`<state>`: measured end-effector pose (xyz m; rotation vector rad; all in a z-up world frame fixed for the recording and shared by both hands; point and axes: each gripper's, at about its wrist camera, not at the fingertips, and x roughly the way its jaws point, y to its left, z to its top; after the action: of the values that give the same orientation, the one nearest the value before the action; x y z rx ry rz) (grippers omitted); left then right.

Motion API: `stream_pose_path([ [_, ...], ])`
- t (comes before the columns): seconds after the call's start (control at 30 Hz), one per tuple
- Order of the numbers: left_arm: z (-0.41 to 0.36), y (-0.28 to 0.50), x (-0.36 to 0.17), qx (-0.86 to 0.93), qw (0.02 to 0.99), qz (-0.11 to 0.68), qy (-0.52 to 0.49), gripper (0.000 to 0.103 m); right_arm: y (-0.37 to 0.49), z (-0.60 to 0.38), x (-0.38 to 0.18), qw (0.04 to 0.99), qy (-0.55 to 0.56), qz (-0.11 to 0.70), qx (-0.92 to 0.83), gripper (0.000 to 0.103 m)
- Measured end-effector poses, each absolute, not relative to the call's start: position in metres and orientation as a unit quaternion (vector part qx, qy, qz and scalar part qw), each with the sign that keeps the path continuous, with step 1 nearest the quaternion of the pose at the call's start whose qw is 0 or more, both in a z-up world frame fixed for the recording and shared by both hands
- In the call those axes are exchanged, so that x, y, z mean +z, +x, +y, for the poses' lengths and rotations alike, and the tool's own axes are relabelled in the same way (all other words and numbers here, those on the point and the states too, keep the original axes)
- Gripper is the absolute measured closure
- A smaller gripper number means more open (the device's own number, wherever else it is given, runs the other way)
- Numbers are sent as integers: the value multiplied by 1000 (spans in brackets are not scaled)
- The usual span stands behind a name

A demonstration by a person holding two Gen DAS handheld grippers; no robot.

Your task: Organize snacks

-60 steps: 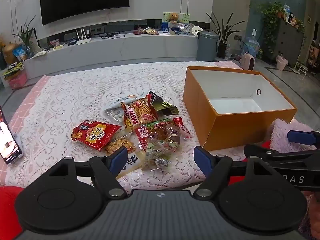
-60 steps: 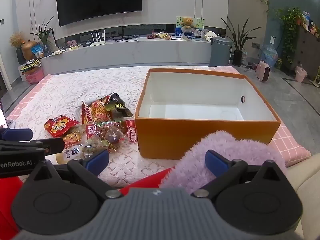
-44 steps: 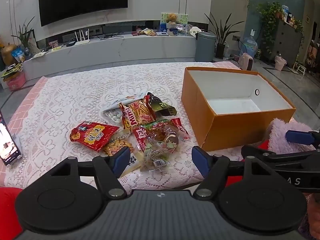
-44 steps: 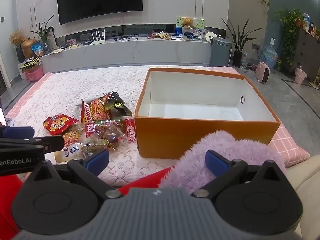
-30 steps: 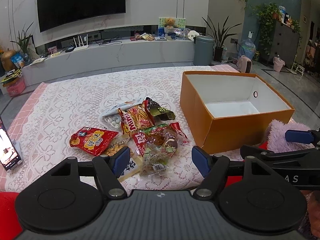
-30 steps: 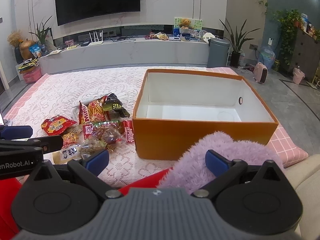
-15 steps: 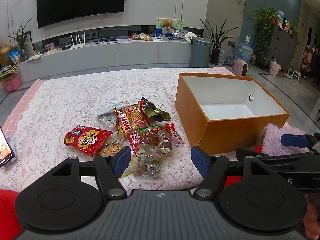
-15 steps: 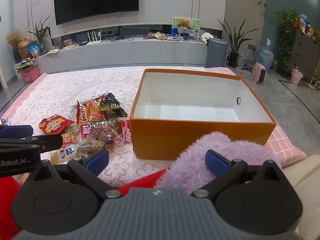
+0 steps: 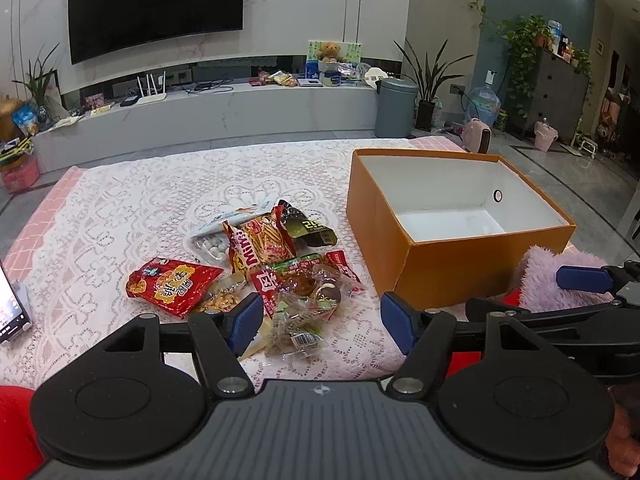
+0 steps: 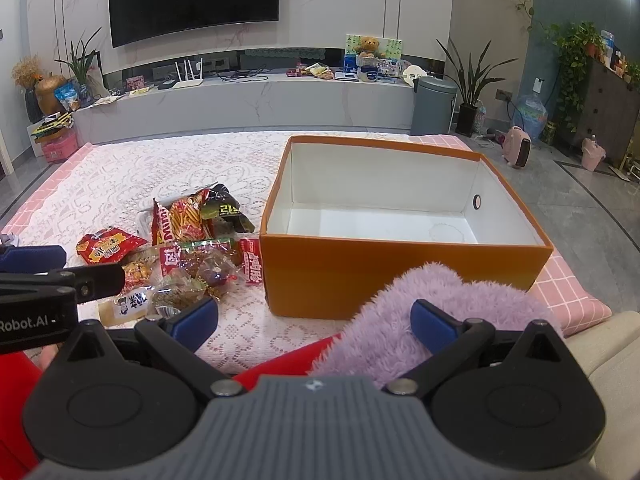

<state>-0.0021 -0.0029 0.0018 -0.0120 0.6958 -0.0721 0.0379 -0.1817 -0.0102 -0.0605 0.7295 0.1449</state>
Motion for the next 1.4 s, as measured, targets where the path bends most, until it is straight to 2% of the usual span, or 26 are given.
stream_pose_path([
  [0.17,-3,-3,2,-35,940,340,-4,27,38,-181,-11,931,-30,356,71,3],
  [0.43,-2,-2,1,-37,938,345,-6,38,38,-181,-11,931,-31,357,70,3],
  [0.93,1,-2,-1,-40,936,350,-9,38,38,-180,-12,931,-33,357,70,3],
  [1.27,5,0,-2,-45,937,347,-13,30,37,-177,-14,932,-35,352,77,3],
  [1.4,12,2,-2,-49,940,337,-13,20,39,-173,-17,932,-33,351,85,3],
])
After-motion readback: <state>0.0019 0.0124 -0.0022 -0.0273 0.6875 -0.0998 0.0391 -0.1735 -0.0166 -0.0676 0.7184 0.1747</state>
